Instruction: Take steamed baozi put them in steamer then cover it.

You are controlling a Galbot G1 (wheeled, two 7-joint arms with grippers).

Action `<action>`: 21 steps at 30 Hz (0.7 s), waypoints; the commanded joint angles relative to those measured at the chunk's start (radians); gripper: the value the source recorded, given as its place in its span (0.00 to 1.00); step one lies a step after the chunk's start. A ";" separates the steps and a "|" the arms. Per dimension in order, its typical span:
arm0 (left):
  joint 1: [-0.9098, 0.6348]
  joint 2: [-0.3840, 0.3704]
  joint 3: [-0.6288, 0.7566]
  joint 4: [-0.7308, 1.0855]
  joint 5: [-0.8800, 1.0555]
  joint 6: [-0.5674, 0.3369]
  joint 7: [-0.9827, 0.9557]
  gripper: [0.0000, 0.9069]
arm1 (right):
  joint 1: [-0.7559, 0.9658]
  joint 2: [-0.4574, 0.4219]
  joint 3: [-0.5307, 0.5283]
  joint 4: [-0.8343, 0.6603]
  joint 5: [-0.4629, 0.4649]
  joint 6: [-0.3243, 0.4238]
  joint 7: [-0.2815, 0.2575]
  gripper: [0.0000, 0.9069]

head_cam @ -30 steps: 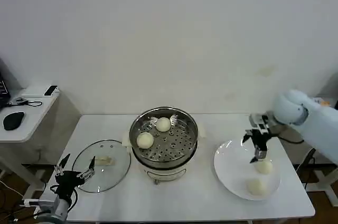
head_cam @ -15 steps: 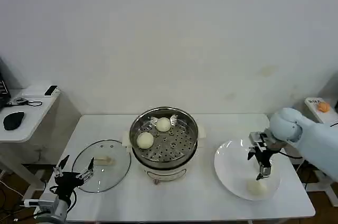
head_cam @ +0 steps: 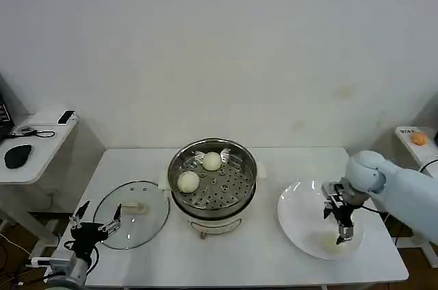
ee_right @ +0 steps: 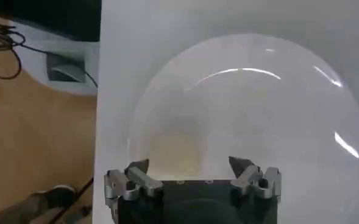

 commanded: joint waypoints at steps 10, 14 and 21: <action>0.008 0.000 0.000 0.001 0.001 -0.002 -0.001 1.00 | -0.043 0.009 0.025 -0.016 -0.031 0.009 0.006 1.00; 0.008 -0.001 -0.001 0.002 0.001 -0.002 -0.001 1.00 | -0.049 0.014 0.028 -0.022 -0.037 0.011 0.006 1.00; 0.003 0.000 -0.003 0.006 0.000 -0.001 -0.001 1.00 | -0.070 0.018 0.042 -0.026 -0.046 0.012 0.010 1.00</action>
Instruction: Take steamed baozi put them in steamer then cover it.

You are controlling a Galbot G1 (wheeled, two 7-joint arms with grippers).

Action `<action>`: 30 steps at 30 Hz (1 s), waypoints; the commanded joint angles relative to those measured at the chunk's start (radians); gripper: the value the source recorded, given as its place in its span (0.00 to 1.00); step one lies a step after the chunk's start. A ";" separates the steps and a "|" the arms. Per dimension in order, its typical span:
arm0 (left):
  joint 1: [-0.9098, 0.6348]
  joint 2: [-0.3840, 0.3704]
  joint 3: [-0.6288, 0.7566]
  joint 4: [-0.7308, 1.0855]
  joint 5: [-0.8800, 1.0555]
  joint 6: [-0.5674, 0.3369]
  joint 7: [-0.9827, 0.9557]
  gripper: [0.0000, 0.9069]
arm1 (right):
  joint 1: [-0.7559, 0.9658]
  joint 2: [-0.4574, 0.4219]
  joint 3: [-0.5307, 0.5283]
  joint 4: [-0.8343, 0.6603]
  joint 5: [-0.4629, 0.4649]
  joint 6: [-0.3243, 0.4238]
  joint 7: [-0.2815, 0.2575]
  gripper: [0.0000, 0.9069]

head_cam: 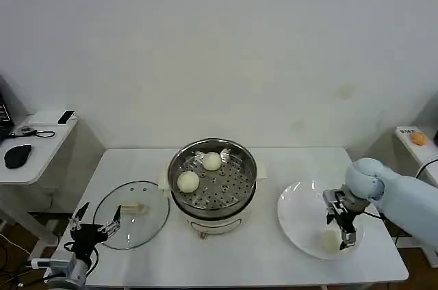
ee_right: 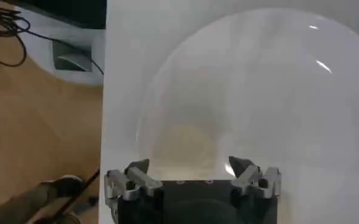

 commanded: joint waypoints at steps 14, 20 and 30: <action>-0.009 0.002 0.001 0.012 0.000 0.001 0.001 1.00 | -0.045 0.011 0.028 -0.014 -0.024 0.004 0.005 0.97; -0.014 0.003 0.002 0.018 0.000 0.001 0.000 1.00 | -0.053 0.015 0.032 -0.020 -0.026 0.005 0.009 0.71; -0.019 0.002 0.004 0.024 0.001 0.001 0.001 1.00 | -0.057 0.016 0.036 -0.023 -0.024 0.007 0.014 0.63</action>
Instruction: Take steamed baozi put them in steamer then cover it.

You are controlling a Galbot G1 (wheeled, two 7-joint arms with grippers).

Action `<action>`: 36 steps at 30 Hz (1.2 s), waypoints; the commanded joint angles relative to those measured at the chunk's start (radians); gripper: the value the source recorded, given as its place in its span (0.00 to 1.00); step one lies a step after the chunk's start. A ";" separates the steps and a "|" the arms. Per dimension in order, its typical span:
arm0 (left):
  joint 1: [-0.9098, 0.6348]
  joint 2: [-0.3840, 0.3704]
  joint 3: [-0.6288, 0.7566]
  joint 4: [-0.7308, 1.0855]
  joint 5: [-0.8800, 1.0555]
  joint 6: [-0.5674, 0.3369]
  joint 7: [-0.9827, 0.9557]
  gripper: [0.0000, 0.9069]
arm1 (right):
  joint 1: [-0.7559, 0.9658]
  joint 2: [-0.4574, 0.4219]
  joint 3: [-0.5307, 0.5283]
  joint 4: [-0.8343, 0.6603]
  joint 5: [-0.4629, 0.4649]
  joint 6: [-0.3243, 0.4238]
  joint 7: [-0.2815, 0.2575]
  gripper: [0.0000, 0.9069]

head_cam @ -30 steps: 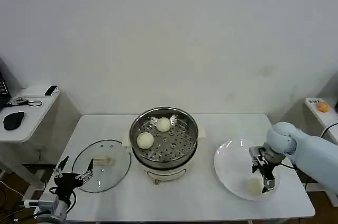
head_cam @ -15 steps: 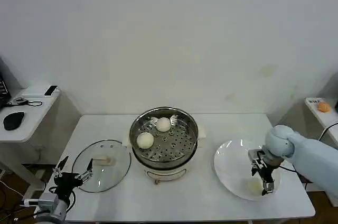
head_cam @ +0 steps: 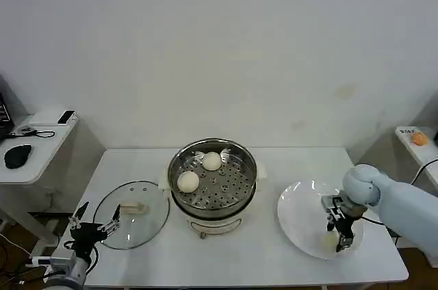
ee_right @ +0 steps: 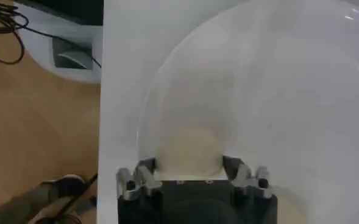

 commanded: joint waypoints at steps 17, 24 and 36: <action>-0.027 -0.001 0.026 0.015 0.008 0.000 -0.001 1.00 | 0.253 -0.024 0.029 0.087 0.122 -0.008 -0.001 0.62; -0.035 0.000 0.027 0.012 0.008 0.002 0.001 1.00 | 0.524 0.137 -0.064 0.013 0.183 -0.012 -0.001 0.62; -0.002 -0.011 0.016 -0.014 0.007 0.001 -0.001 1.00 | 0.609 0.474 -0.059 -0.179 0.205 0.027 -0.013 0.62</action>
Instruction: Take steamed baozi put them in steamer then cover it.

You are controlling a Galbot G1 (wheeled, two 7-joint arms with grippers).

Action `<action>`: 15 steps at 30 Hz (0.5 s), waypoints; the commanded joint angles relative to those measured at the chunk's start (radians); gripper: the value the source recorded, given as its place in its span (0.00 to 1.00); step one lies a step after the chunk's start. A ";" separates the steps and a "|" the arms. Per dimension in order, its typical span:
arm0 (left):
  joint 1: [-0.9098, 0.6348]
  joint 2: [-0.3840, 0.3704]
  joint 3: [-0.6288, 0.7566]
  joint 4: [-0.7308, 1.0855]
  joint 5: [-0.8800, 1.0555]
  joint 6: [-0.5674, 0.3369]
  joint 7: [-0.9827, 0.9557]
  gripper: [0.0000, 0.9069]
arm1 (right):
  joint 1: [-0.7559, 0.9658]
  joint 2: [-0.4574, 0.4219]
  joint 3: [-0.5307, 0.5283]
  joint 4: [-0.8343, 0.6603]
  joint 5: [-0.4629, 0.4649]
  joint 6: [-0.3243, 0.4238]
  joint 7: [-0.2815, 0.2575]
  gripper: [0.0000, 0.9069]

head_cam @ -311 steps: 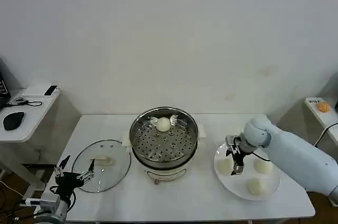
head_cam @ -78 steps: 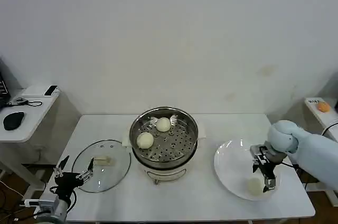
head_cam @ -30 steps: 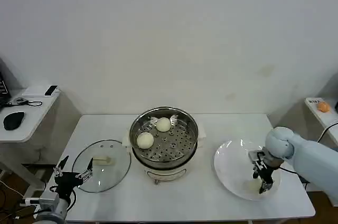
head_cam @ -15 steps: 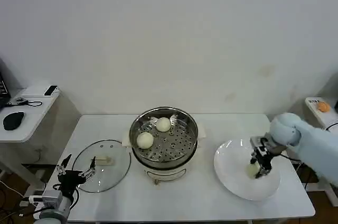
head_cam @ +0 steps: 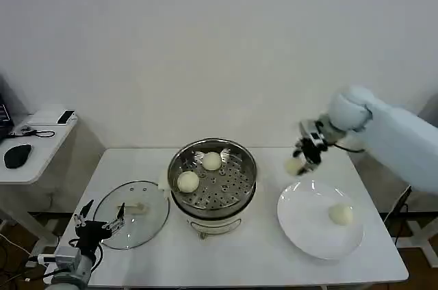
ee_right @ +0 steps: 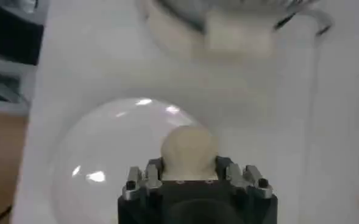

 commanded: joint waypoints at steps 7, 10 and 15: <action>0.020 -0.004 -0.013 -0.022 0.001 0.002 -0.001 1.00 | 0.102 0.355 -0.009 -0.227 0.092 0.420 -0.018 0.63; 0.027 -0.008 -0.016 -0.032 0.001 0.001 -0.002 1.00 | 0.101 0.380 -0.026 -0.228 0.086 0.466 -0.022 0.62; 0.040 -0.021 -0.024 -0.048 0.004 0.001 -0.006 1.00 | 0.088 0.390 -0.066 -0.186 -0.017 0.524 -0.024 0.62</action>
